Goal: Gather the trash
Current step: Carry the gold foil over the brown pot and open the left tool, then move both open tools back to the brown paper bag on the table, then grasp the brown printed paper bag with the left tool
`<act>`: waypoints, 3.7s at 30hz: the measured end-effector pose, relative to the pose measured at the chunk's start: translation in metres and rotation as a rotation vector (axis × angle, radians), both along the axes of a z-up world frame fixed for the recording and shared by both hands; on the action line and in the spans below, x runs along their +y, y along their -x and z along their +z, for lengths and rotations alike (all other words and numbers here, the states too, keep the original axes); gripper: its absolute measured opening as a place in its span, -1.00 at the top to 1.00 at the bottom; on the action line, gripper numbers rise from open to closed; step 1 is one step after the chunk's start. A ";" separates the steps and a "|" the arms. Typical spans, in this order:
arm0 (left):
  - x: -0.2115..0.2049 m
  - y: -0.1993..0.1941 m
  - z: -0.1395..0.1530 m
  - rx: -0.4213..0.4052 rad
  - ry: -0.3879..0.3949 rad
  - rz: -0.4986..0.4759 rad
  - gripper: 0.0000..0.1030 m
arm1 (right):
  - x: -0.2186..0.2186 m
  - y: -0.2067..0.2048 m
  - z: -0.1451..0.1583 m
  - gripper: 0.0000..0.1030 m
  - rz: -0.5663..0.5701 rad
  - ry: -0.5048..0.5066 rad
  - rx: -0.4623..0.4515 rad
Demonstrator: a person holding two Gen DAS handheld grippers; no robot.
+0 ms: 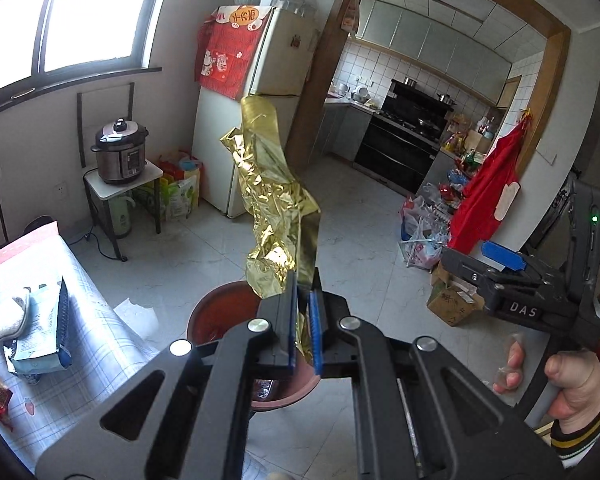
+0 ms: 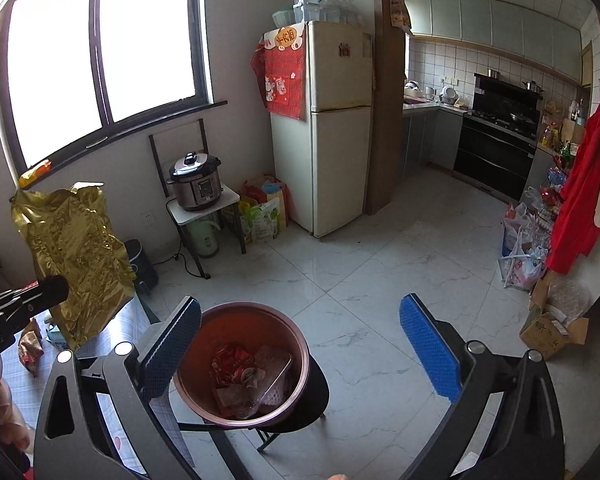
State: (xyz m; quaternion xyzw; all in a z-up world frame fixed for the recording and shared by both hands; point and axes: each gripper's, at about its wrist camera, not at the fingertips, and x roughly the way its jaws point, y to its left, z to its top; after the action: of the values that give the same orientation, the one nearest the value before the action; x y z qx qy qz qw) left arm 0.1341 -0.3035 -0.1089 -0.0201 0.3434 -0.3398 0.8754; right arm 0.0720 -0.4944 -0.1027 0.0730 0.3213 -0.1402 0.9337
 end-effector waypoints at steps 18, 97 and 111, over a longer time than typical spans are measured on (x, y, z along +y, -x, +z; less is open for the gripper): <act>-0.048 -0.051 0.012 -0.085 -0.006 -0.073 0.00 | -0.002 -0.003 -0.013 -0.89 0.010 -0.016 0.019; 0.487 -0.052 -0.166 0.432 0.295 0.921 -0.89 | 0.343 -0.136 -0.090 -0.89 0.427 0.010 0.274; 0.455 -0.100 -0.199 0.434 0.122 0.999 -0.89 | 0.314 -0.136 -0.113 -0.89 0.379 0.018 0.322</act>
State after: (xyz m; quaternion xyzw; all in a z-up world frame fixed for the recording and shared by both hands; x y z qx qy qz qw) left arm 0.2339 0.1517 -0.3084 -0.3009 0.4445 0.1097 0.8365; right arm 0.2077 -0.1804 -0.2153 -0.0203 0.4725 0.0250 0.8808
